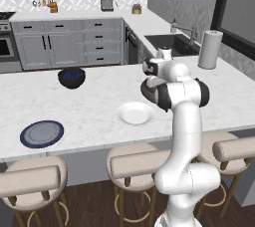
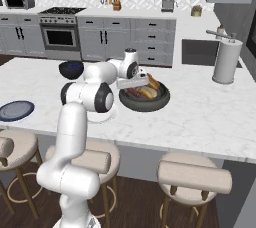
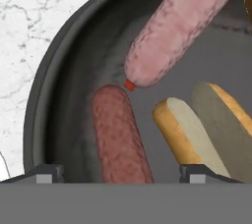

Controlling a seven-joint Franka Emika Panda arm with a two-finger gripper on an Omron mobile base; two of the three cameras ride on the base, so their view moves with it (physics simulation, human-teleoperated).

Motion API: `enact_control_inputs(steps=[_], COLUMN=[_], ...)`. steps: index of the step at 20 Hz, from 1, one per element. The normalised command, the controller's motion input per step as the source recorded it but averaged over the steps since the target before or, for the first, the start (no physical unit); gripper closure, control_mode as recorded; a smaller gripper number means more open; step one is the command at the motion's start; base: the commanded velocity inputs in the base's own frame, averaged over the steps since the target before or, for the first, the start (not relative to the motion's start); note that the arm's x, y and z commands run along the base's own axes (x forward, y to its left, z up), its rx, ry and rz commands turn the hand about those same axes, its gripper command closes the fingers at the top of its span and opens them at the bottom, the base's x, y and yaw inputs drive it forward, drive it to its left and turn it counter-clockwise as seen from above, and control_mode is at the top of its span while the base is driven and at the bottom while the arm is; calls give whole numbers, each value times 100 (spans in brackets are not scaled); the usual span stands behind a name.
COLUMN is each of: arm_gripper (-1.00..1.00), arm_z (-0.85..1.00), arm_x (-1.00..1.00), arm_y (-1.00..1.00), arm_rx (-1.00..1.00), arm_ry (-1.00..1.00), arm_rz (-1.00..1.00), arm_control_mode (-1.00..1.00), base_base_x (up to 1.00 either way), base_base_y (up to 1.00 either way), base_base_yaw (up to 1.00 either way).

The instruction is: Place one bun and one sausage from the bowl on each plate.

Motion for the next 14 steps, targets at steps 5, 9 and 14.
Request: enact_control_inputs(steps=[5, 9, 14], arm_gripper=[-100, -100, -100], arm_z=[-29, -48, -22], arm_x=[-1, 0, 27], arm_y=[4, 0, 0], arm_rx=[-1, 0, 0], arm_ry=[2, 7, 1], arm_rz=[0, 0, 0], arm_control_mode=[-100, -100, -100], base_base_x=[0, 0, 0], base_base_y=[0, 0, 0], base_base_yaw=[0, 0, 0])
